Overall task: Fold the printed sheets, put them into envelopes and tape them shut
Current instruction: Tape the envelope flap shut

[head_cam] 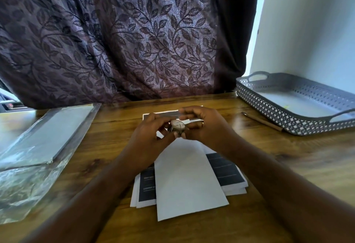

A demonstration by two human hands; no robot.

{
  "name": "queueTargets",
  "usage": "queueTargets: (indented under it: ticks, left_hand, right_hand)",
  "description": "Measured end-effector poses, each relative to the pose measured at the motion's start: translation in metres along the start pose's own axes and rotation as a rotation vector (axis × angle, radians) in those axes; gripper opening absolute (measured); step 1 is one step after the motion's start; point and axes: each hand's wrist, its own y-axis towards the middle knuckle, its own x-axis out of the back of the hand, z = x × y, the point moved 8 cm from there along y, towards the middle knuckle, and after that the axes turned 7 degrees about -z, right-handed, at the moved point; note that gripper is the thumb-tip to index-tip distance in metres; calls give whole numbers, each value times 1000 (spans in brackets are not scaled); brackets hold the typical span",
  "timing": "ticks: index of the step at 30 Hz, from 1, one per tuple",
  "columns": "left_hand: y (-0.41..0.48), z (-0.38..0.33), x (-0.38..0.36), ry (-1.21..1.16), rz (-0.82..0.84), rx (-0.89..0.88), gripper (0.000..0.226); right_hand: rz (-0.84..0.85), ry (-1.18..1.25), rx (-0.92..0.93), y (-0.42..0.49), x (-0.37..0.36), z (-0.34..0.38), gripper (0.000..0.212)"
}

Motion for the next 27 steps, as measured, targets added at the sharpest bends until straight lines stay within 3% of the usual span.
queueTargets:
  ticks: [4,9,15,21,27]
  left_hand:
    - [0,6,-3,-291,40,167,24]
    - [1,11,-7,-427,86,235,27]
    - [-2,7,-5,-128,75,62,51]
    - [-3,8,-7,-21,111,-13,39]
    - [-2,1,-10,-81,160,-5,37]
  right_hand:
    - [-42,-16,19,-1,7,8,58]
    - [-107,-91,51,2,15,9,22]
    - [-124,-185,98,0,12,10,10]
    - [-61,-181,88,2,15,12,6]
    - [-11,76,-50,2,33,9,12]
